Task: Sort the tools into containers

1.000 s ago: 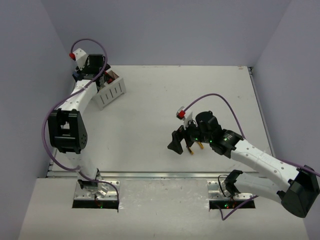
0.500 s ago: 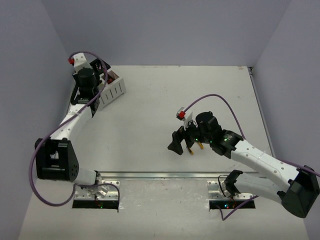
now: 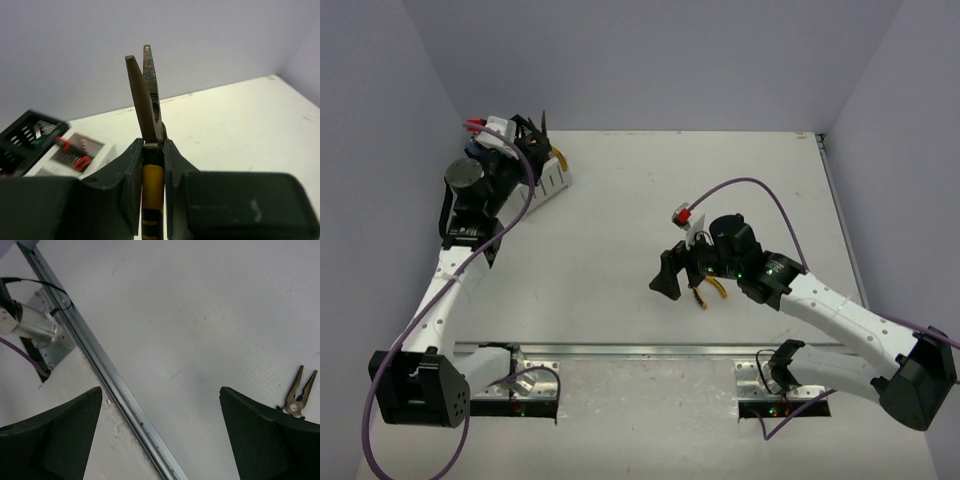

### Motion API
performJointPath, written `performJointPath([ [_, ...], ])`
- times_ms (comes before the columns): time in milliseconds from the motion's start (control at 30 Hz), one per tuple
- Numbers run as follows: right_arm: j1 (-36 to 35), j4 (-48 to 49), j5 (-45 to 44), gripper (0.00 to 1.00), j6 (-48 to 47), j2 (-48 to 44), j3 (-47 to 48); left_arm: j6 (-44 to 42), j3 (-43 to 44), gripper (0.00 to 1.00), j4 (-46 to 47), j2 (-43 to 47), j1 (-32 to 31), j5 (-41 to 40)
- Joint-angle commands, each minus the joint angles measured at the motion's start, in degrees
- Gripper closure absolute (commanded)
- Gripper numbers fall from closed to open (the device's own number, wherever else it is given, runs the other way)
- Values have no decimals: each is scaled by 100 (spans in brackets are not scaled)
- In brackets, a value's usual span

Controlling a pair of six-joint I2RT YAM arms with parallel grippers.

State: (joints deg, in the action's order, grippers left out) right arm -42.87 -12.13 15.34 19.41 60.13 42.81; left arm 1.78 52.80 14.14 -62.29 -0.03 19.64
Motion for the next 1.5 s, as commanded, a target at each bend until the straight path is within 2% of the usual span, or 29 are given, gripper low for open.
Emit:
performJointPath([
  [0,7,-106,-319,1,694,133,1258,1018,-528,100,1063,1057,3,2499],
  [67,7,-167,-255,1,892,320,1789,1881,-1188,100,2010,1440,3,2640],
  [167,-20,-222,-332,1,1187,639,2622,2431,-1743,100,2491,1829,3,2658],
  [300,-294,-522,-1022,7,1459,1249,3579,2544,-1958,100,2476,1942,-44,2483],
  [400,-587,-427,-1516,9,1422,1577,3914,2909,-2049,100,2852,1862,-232,2567],
  [600,-1185,-654,-1941,11,1083,2320,4886,2705,-2093,100,2688,1615,-1188,2012],
  [767,-1528,-882,-2743,13,829,2880,5312,2784,-2224,100,2766,1386,-1546,1899],
  [833,-1636,-892,-3205,21,769,2985,5333,2802,-2293,100,2863,1415,-1606,1863],
  [933,-1741,-670,-3623,41,687,2900,5160,2662,-2291,100,2658,1430,-1623,1711],
  [1067,-1866,-377,-3883,62,486,2765,4859,2510,-2270,100,2518,1390,-1630,1760],
  [1100,-1879,-347,-3916,63,452,2774,4834,2503,-2289,100,2545,1386,-1637,1790],
  [1267,-1874,-438,-4003,35,379,2967,4954,2468,-2310,100,2620,1370,-1692,1858],
  [1300,-1874,-431,-4036,32,387,3010,4981,2460,-2309,100,2612,1352,-1709,1883],
  [1367,-1874,-393,-4051,33,351,3073,5038,2430,-2263,100,2606,1324,-1730,1958],
  [1400,-1874,-387,-4032,37,329,3104,5091,2413,-2246,100,2556,1329,-1742,1965],
  [1467,-1874,-432,-4008,52,283,3197,5195,2345,-2202,100,2429,1351,-1750,1920],
])
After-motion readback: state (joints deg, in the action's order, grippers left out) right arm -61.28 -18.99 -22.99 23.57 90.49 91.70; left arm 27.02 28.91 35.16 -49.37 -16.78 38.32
